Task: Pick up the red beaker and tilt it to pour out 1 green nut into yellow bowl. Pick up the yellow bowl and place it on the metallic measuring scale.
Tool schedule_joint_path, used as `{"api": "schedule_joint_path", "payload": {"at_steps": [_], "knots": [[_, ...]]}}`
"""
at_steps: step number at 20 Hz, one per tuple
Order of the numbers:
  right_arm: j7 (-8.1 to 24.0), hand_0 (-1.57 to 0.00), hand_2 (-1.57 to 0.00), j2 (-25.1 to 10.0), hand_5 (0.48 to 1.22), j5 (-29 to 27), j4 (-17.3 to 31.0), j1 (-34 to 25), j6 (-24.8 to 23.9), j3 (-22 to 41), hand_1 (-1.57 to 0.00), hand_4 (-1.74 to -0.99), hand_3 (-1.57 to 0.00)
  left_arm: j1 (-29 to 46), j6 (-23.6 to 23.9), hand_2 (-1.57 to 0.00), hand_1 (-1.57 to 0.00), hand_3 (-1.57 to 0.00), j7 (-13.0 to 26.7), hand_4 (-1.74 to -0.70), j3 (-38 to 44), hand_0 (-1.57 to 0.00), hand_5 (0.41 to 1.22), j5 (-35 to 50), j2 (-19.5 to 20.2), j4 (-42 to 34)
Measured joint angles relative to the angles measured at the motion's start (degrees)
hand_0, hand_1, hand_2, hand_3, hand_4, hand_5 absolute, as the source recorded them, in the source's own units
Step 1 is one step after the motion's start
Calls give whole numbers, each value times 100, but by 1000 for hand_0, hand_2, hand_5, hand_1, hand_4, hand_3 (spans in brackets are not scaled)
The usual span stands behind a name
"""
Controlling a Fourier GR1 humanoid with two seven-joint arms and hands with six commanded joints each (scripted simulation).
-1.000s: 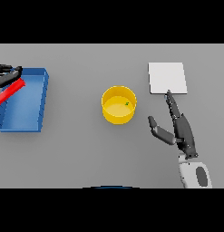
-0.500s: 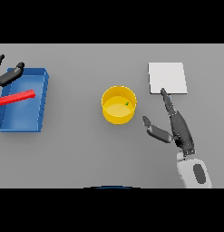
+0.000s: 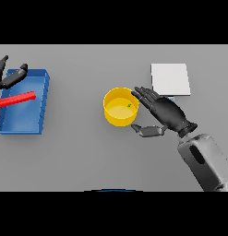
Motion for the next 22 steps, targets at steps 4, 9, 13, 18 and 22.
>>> {"api": "schedule_joint_path", "payload": {"at_steps": [4,9,13,18,22], "knots": [[-345,1,1,-179,643,469,516,-707,403,511,1,-1161,1,38,-38,0,0,0,-22,-805,14,0,691,5,51,-50],[-725,1,1,-156,644,794,1190,-1377,715,972,1,-1157,1,-9,-66,1,1,1,-11,-808,44,1,696,22,50,55],[-804,1,1,7,663,885,1731,-1858,1067,1230,1,-1159,1,18,-81,1,1,1,-43,-805,35,1,701,15,47,51],[-758,1,1,183,673,1098,2242,-2240,1413,1573,1,-1177,1,53,-102,1,1,1,-124,-801,58,1,706,9,96,70],[-737,1,1,337,693,1202,2712,-2409,1377,1679,1,-1188,-12,-6,-136,1,1,1,-74,-792,55,1,708,-28,153,119]]}}
